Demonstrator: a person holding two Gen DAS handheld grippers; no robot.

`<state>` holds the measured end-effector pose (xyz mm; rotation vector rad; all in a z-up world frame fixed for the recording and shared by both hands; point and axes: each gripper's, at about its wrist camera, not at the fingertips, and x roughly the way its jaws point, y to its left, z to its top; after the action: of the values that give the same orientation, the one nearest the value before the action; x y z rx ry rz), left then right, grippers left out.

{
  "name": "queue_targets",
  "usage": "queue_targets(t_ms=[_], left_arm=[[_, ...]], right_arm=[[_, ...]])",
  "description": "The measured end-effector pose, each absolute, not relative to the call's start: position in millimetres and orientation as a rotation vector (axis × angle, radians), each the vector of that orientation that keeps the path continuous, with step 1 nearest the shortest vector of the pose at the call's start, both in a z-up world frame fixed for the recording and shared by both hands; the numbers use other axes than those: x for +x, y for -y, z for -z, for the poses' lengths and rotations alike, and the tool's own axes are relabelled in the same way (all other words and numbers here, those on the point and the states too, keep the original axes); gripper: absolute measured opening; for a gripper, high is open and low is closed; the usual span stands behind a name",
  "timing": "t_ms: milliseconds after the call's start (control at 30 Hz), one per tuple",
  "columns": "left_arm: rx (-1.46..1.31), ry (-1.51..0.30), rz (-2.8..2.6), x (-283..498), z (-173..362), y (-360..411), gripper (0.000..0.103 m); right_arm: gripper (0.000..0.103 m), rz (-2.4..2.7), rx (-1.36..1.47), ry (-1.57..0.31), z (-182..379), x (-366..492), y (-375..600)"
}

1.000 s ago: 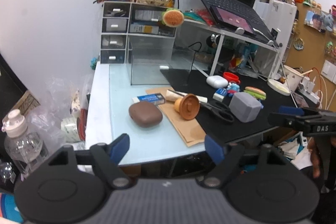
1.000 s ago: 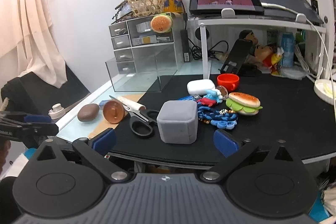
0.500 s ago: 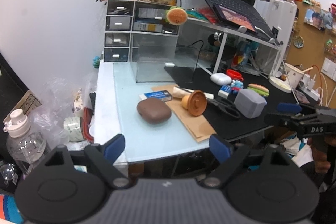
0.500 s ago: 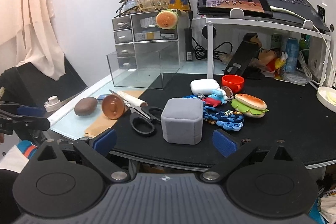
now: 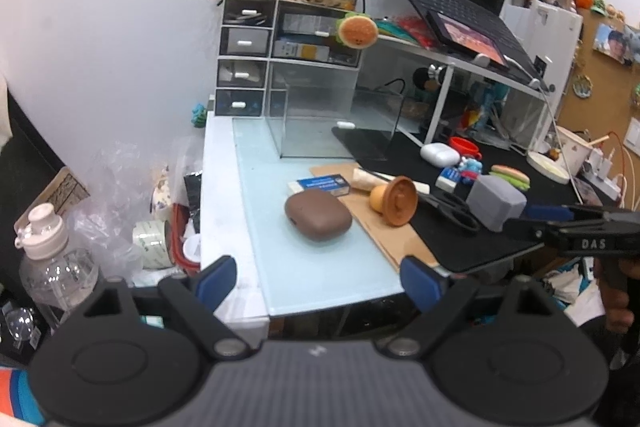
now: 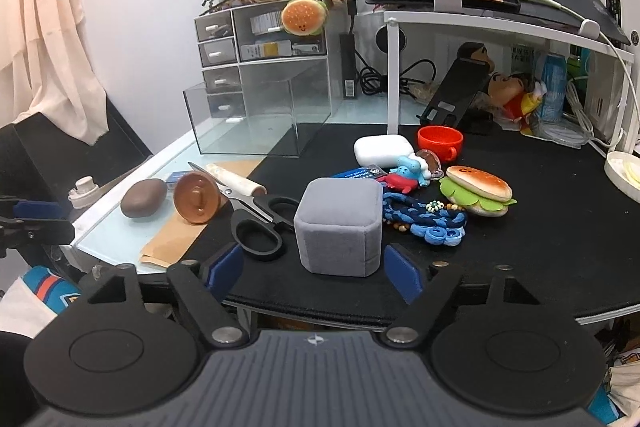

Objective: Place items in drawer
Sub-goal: 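Move the right tool toward the gray velvet cube box, then close the right gripper around the gray velvet cube box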

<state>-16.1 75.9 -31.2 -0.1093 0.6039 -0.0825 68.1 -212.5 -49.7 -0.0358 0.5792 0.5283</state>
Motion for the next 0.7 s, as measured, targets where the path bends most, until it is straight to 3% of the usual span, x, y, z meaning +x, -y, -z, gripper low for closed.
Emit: queue_targets(t_ms=[67, 333, 500, 700], left_arm=[[-0.112, -0.606, 0.082, -14.8, 32.0, -76.6, 0.091], [-0.123, -0.618, 0.070, -6.8, 34.9, -80.5, 0.091], [-0.135, -0.628, 0.066, -3.0, 37.2, -80.9, 0.091], [-0.134, -0.635, 0.065, -0.5, 39.1, -78.9, 0.091]], right_arm=[[0.074, -0.520, -0.041, -0.583, 50.4, 71.1, 211.0], [0.072, -0.497, -0.046, -0.587, 52.9, 84.6, 207.9], [0.054, -0.469, -0.072, -0.587, 55.3, 90.4, 206.9], [0.055, -0.484, -0.082, -0.593, 53.7, 93.6, 209.0]])
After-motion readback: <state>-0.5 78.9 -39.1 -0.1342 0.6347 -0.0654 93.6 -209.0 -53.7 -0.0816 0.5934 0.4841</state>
